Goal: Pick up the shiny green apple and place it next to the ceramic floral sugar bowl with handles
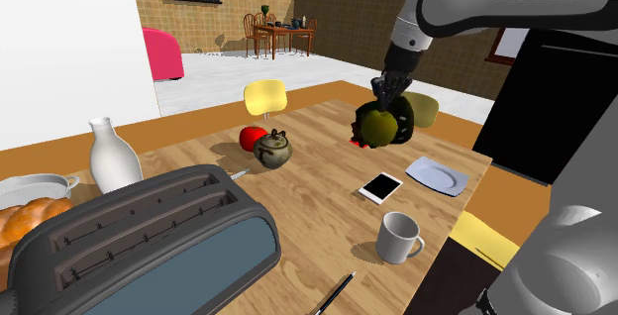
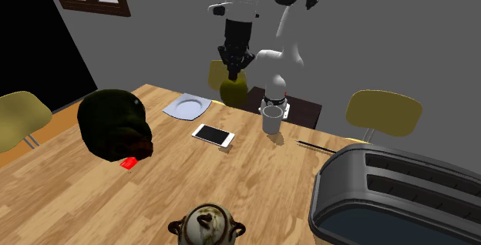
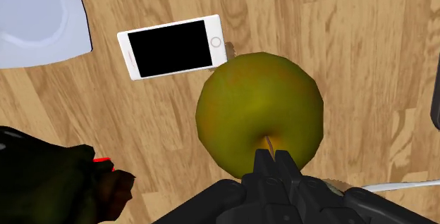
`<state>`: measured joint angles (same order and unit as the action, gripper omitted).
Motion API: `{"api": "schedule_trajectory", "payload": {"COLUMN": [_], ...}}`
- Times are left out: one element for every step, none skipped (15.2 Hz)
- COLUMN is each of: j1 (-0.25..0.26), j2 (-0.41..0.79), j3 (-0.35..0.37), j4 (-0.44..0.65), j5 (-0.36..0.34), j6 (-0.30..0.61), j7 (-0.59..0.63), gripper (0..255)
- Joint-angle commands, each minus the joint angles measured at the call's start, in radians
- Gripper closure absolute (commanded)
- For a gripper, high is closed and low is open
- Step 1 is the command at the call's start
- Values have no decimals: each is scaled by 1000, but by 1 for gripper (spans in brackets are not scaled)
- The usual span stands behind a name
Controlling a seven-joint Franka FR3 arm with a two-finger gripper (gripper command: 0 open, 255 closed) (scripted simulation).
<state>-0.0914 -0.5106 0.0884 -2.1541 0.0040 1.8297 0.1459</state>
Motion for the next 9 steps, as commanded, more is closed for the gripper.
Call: {"api": "schedule_trajectory", "payload": {"j1": [9,12,15,19,22,25,29,32,37], "j2": [59,89,120,151,183,215,248,282,317], "j3": [35,50,65,80,94,109,123,136,150], "j4": [49,75,103,132,162,194,227,261,297], "j5": [4,3,1,-2,-5,-10,-17,-24,-33], "j6": [10,13,16,18,18,18,18,16,13], "j7": [43,62,82,101,120,140,160,180,200], "gripper": [255,255,255,255,255,255,255,255,255]}}
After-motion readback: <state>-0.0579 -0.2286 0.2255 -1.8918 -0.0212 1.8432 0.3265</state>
